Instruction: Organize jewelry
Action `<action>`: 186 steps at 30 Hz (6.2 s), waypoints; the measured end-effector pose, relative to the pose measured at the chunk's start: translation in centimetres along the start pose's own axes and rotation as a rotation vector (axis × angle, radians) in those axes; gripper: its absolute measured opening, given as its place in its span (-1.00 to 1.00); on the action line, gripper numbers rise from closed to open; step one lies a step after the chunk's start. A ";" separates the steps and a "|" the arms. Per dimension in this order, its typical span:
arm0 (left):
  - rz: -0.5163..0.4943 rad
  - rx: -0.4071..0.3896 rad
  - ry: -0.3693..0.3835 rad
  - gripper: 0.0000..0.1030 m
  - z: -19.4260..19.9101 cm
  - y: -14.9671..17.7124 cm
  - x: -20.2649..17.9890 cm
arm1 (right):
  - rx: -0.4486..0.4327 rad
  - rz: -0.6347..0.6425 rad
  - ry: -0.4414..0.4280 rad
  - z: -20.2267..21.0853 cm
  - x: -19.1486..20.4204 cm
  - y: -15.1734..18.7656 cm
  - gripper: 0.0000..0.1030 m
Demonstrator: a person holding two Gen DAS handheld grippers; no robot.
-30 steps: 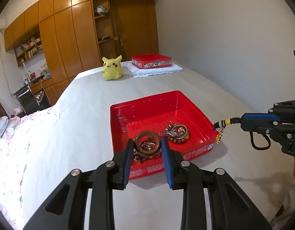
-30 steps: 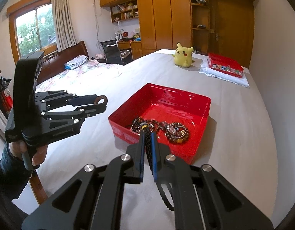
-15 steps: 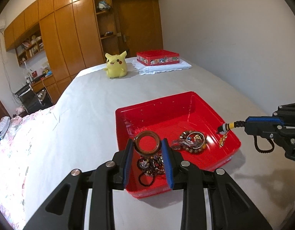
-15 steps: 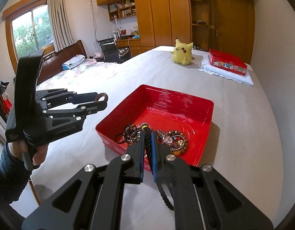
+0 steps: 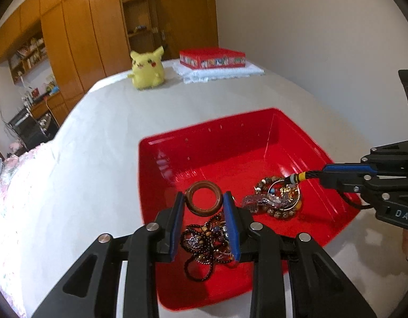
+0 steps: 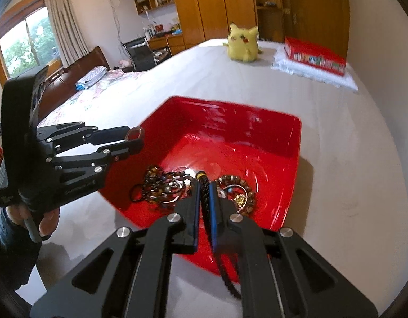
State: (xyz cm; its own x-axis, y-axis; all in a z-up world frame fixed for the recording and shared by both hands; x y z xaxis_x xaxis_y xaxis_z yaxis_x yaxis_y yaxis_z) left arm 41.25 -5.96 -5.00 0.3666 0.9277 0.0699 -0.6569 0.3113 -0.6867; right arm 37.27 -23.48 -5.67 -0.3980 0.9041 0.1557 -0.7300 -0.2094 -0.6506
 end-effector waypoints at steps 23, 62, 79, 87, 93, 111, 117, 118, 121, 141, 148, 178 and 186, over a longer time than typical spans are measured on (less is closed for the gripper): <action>0.003 0.084 -0.006 -0.04 -3.9 1.5 -0.1 | 0.074 0.008 0.014 -4.9 0.1 -0.5 -0.67; 0.091 -0.080 -0.111 0.82 13.2 5.9 -1.6 | -0.085 -0.060 0.071 9.8 6.1 5.6 0.86; 0.120 -0.082 -0.141 0.92 18.8 7.2 -2.6 | -0.053 -0.174 0.210 12.0 7.2 6.3 0.93; 0.148 -0.042 -0.100 0.92 18.6 6.2 -1.7 | -0.008 -0.181 0.155 11.4 7.3 4.8 0.93; 0.168 -0.011 -0.101 0.92 17.5 5.0 -0.7 | -0.005 -0.171 0.178 11.1 7.3 3.2 0.93; 0.168 -0.003 -0.108 0.92 15.9 3.0 -0.3 | 0.023 -0.159 0.201 9.2 6.4 1.4 0.93; 0.174 0.005 -0.101 0.92 14.9 2.6 0.1 | 0.034 -0.158 0.202 8.2 6.2 1.1 0.93; 0.174 0.006 -0.100 0.92 14.8 2.5 0.1 | 0.036 -0.160 0.201 8.1 6.2 1.0 0.93; 0.175 0.012 -0.098 0.92 14.4 2.3 0.1 | 0.043 -0.162 0.202 7.5 5.9 0.9 0.93; 0.192 0.044 -0.089 0.92 11.7 1.7 0.8 | 0.073 -0.170 0.198 5.2 4.5 0.1 0.93; 0.185 0.043 -0.106 0.92 11.2 1.6 0.9 | 0.081 -0.170 0.198 4.6 4.3 0.0 0.93; 0.194 0.039 -0.117 0.90 11.0 1.6 1.0 | 0.083 -0.173 0.201 4.4 4.3 0.2 0.93; 0.193 0.038 -0.118 0.91 11.1 1.7 0.9 | 0.083 -0.174 0.200 4.4 4.3 0.3 0.93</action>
State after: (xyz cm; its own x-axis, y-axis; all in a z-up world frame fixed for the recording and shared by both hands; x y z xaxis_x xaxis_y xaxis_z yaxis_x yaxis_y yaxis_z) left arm 33.09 -2.32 1.91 0.1538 0.9878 0.0255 -0.7323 0.1313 -0.6682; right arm 32.92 -21.32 -1.88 -0.1513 0.9830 0.1042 -0.8238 -0.0671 -0.5629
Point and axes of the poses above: each gripper's, at about its wrist camera, not at the fingertips, and z roughly against the way its jaws point, x to its left, y to its underside, the point moved 2 cm from there along -z, roughly the way its jaws point
